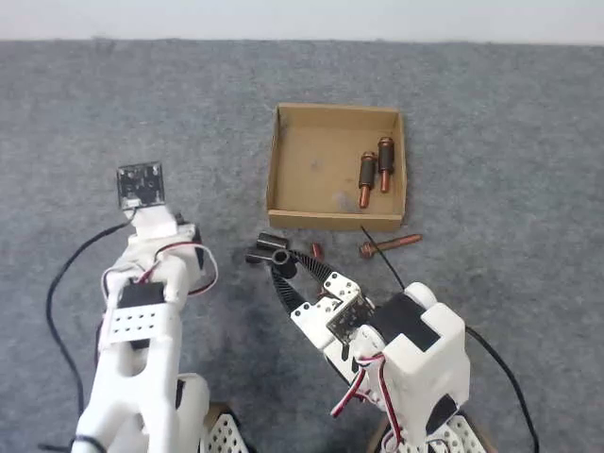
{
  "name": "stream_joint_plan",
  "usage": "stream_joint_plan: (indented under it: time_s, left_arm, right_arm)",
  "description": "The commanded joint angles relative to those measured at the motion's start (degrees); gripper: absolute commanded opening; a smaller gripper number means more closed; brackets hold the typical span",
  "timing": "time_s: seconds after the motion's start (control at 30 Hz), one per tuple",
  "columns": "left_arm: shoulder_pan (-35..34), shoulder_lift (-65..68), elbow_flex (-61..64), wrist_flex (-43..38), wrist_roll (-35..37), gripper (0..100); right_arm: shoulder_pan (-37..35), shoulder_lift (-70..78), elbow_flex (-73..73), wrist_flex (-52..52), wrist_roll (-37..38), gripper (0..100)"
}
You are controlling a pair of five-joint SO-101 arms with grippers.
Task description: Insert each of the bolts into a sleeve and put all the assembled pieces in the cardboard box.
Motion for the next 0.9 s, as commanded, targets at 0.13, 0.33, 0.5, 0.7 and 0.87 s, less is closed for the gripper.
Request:
stream_joint_plan:
  time_s: [0.13, 0.33, 0.5, 0.7, 0.87]
  left_arm:
    - [8.6, -2.5, -9.9, -1.8, 9.1, 1]
    - [14.2, -2.5, -13.2, -4.4, 9.7, 1]
    - [16.8, -2.5, -13.2, -9.8, 9.7, 1]
    - [20.6, -2.5, -13.5, -10.1, 9.7, 1]
    - [22.9, -5.3, -9.9, -18.2, 9.7, 1]
  right_arm:
    - [2.1, -0.6, 1.5, -1.3, 0.7, 0.7]
    - [2.6, -0.6, 1.5, -1.3, 0.7, 0.7]
    - [2.7, -0.6, 1.5, -1.3, 0.7, 0.7]
    - [2.7, -0.6, 1.5, -1.3, 0.7, 0.7]
    - [2.7, -0.6, 1.4, -1.3, 0.7, 0.7]
